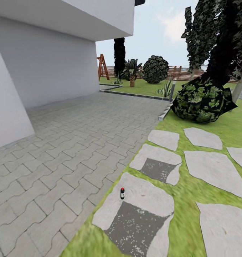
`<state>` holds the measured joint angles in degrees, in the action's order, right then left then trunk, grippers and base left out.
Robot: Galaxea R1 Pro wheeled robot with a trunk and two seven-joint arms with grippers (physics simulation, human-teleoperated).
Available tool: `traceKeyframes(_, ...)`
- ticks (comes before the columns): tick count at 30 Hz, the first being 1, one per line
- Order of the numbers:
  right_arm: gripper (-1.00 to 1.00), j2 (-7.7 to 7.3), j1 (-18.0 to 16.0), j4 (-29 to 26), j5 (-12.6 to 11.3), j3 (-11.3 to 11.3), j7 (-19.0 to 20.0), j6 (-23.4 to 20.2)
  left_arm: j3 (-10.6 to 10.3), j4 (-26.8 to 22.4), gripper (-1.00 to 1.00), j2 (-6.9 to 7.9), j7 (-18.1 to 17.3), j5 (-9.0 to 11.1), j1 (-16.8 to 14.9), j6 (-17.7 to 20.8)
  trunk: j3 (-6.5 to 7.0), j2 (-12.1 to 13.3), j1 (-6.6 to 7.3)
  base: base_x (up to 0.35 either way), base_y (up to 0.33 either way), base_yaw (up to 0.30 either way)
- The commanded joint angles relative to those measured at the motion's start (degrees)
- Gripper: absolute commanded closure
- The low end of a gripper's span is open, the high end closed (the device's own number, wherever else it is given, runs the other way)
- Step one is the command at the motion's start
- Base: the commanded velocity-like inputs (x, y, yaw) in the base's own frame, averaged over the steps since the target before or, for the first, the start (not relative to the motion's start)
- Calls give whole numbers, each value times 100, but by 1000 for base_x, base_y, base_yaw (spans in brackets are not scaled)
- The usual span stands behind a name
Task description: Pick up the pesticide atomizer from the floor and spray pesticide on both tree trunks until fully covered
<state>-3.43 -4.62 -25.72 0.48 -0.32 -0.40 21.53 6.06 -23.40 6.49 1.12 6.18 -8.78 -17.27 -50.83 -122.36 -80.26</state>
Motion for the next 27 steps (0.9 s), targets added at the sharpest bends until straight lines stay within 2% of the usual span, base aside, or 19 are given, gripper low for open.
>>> traceKeyframes(1, -100, 1, -4, 6, 5, -3, -4, 18, -16, 2, -100, 2, 2, 59, -1, -16, -5, -2, 1, 0, 0, -262)
traceKeyframes(5, -100, 1, -4, 6, 5, -3, -4, 18, -15, 2, -100, 2, 2, 59, -1, -14, -5, -2, 1, 49, 34, -263)
traceKeyframes(15, -100, 1, -4, 6, 5, 0, -4, 18, -16, 2, -100, 1, 2, 59, -1, -15, -5, -2, 1, 195, 171, -263)
traceKeyframes(27, -100, 1, -4, 6, 5, 11, -4, 18, -14, 3, -100, 1, 2, 59, -1, -18, -5, -2, 1, 18, 15, -262)
